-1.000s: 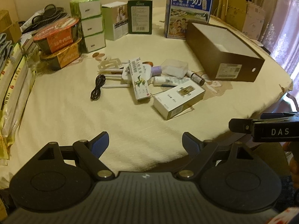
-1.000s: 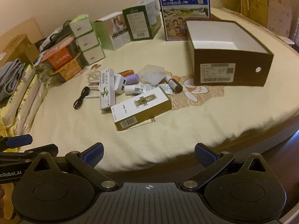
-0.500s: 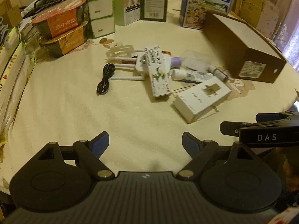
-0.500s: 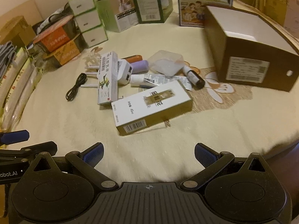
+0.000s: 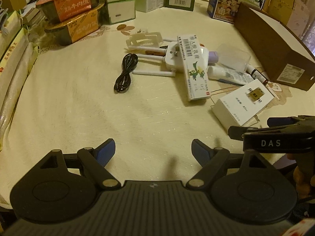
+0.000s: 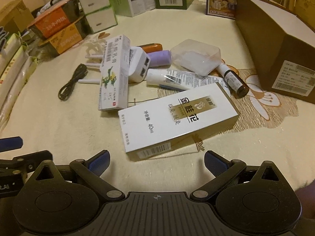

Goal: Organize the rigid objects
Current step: 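Grasp the white gold-labelled box with the right tool while the left tool grasps the black cable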

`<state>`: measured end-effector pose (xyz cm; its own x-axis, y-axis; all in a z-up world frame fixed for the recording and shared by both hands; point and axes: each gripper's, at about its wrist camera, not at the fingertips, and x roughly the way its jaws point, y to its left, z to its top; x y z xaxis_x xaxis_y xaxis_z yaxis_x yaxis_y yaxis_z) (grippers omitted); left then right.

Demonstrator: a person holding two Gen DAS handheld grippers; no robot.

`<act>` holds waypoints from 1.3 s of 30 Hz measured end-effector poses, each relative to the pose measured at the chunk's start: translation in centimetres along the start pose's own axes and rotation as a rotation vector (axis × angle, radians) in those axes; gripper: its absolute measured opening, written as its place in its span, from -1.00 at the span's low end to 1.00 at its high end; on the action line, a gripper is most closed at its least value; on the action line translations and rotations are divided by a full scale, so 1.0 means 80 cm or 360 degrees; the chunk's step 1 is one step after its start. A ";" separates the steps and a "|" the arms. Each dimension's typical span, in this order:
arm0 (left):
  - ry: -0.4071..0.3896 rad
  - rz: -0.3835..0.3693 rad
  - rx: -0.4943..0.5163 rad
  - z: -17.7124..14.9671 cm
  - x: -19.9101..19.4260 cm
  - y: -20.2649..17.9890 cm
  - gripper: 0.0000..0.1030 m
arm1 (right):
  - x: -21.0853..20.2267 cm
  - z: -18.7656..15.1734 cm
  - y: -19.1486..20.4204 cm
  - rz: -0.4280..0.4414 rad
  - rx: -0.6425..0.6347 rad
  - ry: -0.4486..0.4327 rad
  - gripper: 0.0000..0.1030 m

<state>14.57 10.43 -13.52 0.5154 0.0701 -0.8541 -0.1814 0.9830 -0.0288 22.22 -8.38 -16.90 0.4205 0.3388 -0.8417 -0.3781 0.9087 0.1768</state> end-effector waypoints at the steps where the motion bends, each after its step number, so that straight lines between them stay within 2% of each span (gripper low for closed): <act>1: 0.0005 0.0000 0.0000 0.000 0.002 0.000 0.59 | 0.003 0.000 -0.003 -0.0006 0.0007 0.0004 0.85; 7: 0.0027 -0.0022 -0.0008 0.003 0.014 0.007 0.51 | 0.002 -0.001 -0.047 -0.0070 0.0089 0.0045 0.81; 14: 0.0043 -0.0020 -0.0017 0.004 0.023 0.015 0.50 | -0.021 -0.012 -0.121 -0.0289 0.0241 0.0092 0.81; 16: 0.0046 -0.0018 -0.0021 0.006 0.026 0.017 0.50 | -0.031 -0.011 -0.134 -0.0312 0.0301 0.0104 0.81; 19: 0.0042 -0.0015 -0.0023 0.009 0.029 0.020 0.50 | -0.053 0.000 -0.135 -0.0213 0.0379 0.0062 0.81; 23: 0.0026 -0.0014 -0.0025 0.016 0.033 0.024 0.50 | -0.054 0.028 -0.106 -0.0172 0.0341 -0.0043 0.81; 30: 0.0000 -0.0007 -0.0020 0.027 0.041 0.030 0.50 | -0.001 0.068 -0.098 -0.0405 0.0458 -0.0051 0.81; 33: -0.0020 -0.0001 -0.0004 0.032 0.045 0.035 0.50 | 0.013 0.075 -0.112 -0.0414 0.0485 -0.0059 0.80; 35: -0.0034 0.0005 -0.0004 0.036 0.049 0.039 0.50 | 0.015 0.076 -0.118 -0.0415 0.0481 -0.0067 0.69; 37: -0.0048 0.0000 -0.0002 0.041 0.052 0.044 0.50 | 0.019 0.075 -0.123 -0.0393 0.0451 -0.0045 0.40; 39: -0.0066 -0.0004 0.0009 0.047 0.056 0.047 0.50 | 0.020 0.073 -0.126 -0.0360 0.0423 -0.0030 0.28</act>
<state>19.32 15.06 -15.50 0.5502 0.0744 -0.8317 -0.1753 0.9841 -0.0278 31.50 -15.61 -17.05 0.4851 0.1240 -0.8656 -0.0471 0.9922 0.1157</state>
